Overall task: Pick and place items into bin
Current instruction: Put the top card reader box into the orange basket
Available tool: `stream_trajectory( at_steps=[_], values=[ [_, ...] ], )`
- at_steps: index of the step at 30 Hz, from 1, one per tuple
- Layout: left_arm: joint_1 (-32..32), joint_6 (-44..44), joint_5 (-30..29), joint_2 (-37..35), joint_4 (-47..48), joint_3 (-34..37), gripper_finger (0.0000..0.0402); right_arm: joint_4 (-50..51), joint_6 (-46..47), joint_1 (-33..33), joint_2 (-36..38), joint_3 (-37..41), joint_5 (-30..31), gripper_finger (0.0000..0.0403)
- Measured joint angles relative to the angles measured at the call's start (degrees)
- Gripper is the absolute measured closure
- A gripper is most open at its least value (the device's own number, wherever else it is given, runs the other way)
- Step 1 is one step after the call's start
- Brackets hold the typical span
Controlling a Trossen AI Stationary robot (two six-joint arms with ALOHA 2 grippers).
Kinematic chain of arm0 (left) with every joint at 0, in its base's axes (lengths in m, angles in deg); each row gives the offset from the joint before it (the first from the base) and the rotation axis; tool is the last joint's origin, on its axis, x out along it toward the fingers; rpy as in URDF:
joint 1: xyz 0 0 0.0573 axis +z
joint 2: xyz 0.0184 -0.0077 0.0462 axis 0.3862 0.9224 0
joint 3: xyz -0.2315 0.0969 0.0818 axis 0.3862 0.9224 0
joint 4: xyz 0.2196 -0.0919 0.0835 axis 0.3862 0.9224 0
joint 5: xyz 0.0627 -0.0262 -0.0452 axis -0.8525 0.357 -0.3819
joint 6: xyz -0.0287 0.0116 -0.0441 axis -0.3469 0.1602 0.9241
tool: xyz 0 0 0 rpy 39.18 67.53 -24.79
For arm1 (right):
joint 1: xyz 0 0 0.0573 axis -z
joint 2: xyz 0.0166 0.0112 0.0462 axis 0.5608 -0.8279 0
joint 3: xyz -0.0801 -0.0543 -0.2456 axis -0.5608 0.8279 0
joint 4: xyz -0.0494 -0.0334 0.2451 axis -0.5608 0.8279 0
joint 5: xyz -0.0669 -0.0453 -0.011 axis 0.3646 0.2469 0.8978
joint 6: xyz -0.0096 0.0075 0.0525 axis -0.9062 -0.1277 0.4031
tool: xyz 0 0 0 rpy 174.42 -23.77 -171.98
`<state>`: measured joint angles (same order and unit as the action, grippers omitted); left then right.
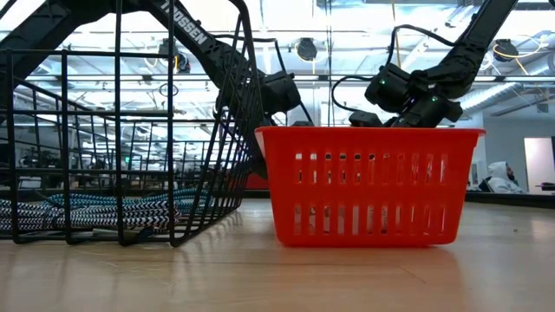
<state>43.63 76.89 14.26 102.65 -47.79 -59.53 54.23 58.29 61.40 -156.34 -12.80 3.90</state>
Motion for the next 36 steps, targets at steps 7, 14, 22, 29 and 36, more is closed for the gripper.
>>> stream_trajectory(
  at_steps=[7, 14, 22, 29, 36],
  values=[
    [0.2, 0.0, -0.5, 1.0, -0.5, -0.2, 0.0393, -1.9, 1.8, 0.0, 0.0, 0.0, -1.7, 0.0078],
    [0.4, 1.2, 2.9, 3.5, -2.9, -0.2, 0.0386, -0.3, 2.5, 0.0, -0.3, 0.1, -3.0, 0.0078],
    [0.8, 1.5, 3.3, 3.5, -1.8, -0.1, 0.0394, -8.3, 4.4, -0.3, -2.8, 0.4, -4.5, 0.0078],
    [0.7, 1.3, 3.4, 3.5, -1.4, 0.0, 0.0397, -8.9, 2.9, -0.5, -3.5, 0.4, -4.6, 0.0078],
    [0.7, 1.1, 2.7, 3.4, -1.0, 0.0, 0.0385, -9.3, 1.9, -1.1, -2.9, 0.3, -4.2, 0.0078]
  ],
)
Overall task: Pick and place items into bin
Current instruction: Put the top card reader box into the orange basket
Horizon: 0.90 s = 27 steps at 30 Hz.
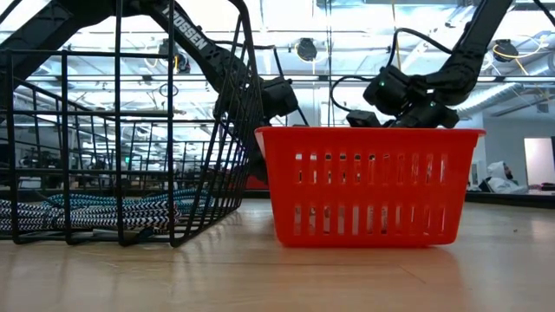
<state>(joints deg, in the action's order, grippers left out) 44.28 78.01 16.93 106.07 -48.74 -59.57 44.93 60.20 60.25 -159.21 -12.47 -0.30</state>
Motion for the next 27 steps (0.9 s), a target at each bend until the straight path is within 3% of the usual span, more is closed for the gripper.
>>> stream_trajectory(
  at_steps=[6, 10, 15, 19, 27],
  values=[
    [0.0, 0.0, 0.0, 0.0, 0.0, 0.0, 0.0397, 0.6, -0.7, -1.3, 1.4, 0.0, -0.3, 0.0078],
    [0.0, 0.0, -0.7, 0.0, -0.9, 0.0, 0.0385, 0.1, -0.9, -2.9, 1.3, 0.0, -2.1, 0.0078],
    [0.1, 0.7, -2.1, 0.3, -2.8, 0.0, 0.0383, -12.1, -1.7, -5.1, 1.7, -0.7, -3.8, 0.0079],
    [-0.3, 1.1, 0.6, 0.5, -3.6, 0.0, 0.0397, -20.8, 0.8, -5.4, 1.7, -0.8, -2.9, 0.0079],
    [-0.3, 2.7, 2.3, 0.5, -4.8, 0.1, 0.0382, -18.9, -2.0, -4.6, 1.7, -0.7, -1.6, 0.0079]
  ],
)
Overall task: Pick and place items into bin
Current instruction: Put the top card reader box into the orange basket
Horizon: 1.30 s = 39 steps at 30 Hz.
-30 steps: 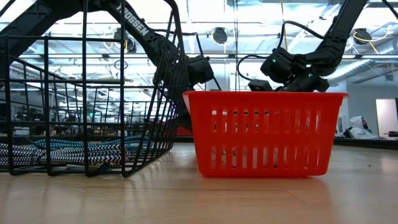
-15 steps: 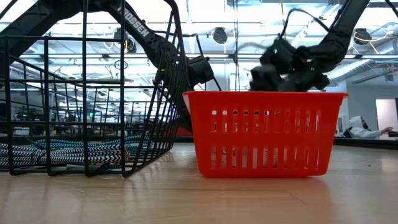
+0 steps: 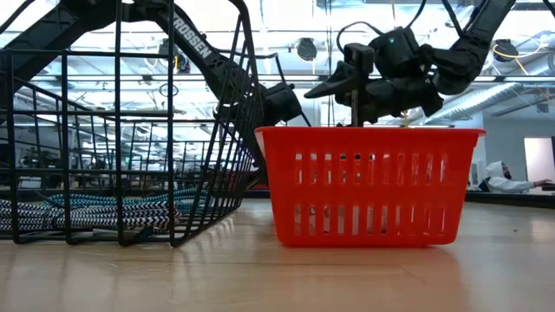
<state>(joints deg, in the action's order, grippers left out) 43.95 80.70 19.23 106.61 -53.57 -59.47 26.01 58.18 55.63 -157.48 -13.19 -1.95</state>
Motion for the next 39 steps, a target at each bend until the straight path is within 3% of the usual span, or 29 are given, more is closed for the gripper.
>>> stream_trajectory(
  at_steps=[5, 10, 19, 27, 32, 39],
  values=[
    [0.0, 0.4, 0.4, 0.0, -1.9, 0.1, 0.0398, -1.3, -2.7, 0.0, -0.1, 0.2, 0.6, 0.0079],
    [0.2, 1.3, 1.2, 0.0, -2.4, 0.1, 0.038, -1.4, -5.2, 0.0, -0.1, 0.3, 1.5, 0.0082],
    [1.0, 1.0, 3.0, 0.1, -4.5, 0.2, 0.0397, -2.3, -10.4, 0.0, -0.2, 0.4, 3.9, 0.0117],
    [1.5, 1.3, 3.4, 0.3, -8.8, 0.3, 0.0377, -3.9, -15.5, 0.1, -0.3, 0.5, 5.8, 0.0145],
    [1.8, 1.8, 3.6, 0.3, -9.3, 0.3, 0.0397, -4.2, -16.9, 0.1, -0.3, 0.4, 7.6, 0.0158],
    [2.3, 1.0, 3.5, 0.1, -9.0, 0.0, 0.0379, -6.5, -16.3, 0.2, -0.3, 0.4, 5.7, 0.0172]
  ],
)
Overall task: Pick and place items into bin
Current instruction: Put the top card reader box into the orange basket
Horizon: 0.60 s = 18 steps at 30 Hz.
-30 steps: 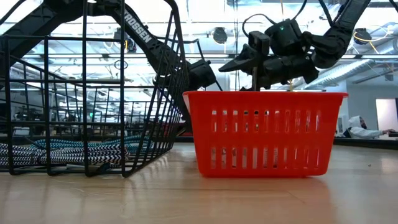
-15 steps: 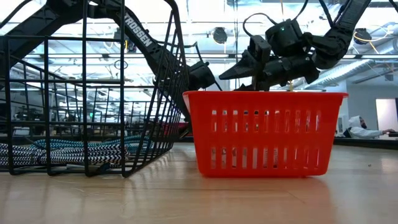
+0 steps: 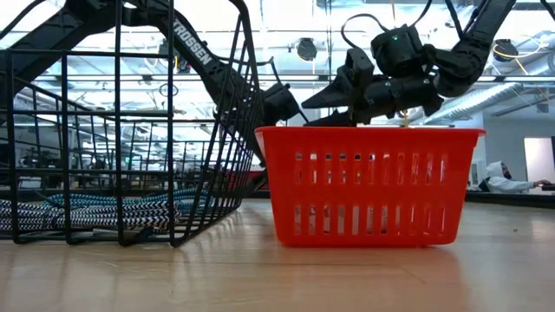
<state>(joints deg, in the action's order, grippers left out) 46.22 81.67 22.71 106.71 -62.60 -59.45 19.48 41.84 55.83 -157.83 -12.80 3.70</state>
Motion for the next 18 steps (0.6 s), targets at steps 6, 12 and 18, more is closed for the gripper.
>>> stream_trajectory(
  at_steps=[6, 12, 18],
  values=[
    [0.1, -3.0, 1.4, -0.1, 0.1, -0.1, 0.0396, 2.1, 11.4, -0.2, 0.0, -0.2, -7.5, 0.0181],
    [-0.1, -3.1, 1.8, -0.4, -0.1, -0.3, 0.038, 9.4, 12.4, -1.1, 0.0, -0.1, -10.1, 0.019],
    [-0.1, -3.5, 1.1, -0.4, -0.3, -0.2, 0.0381, 13.2, 16.7, -1.4, 0.3, 0.0, -14.3, 0.0185]
  ],
)
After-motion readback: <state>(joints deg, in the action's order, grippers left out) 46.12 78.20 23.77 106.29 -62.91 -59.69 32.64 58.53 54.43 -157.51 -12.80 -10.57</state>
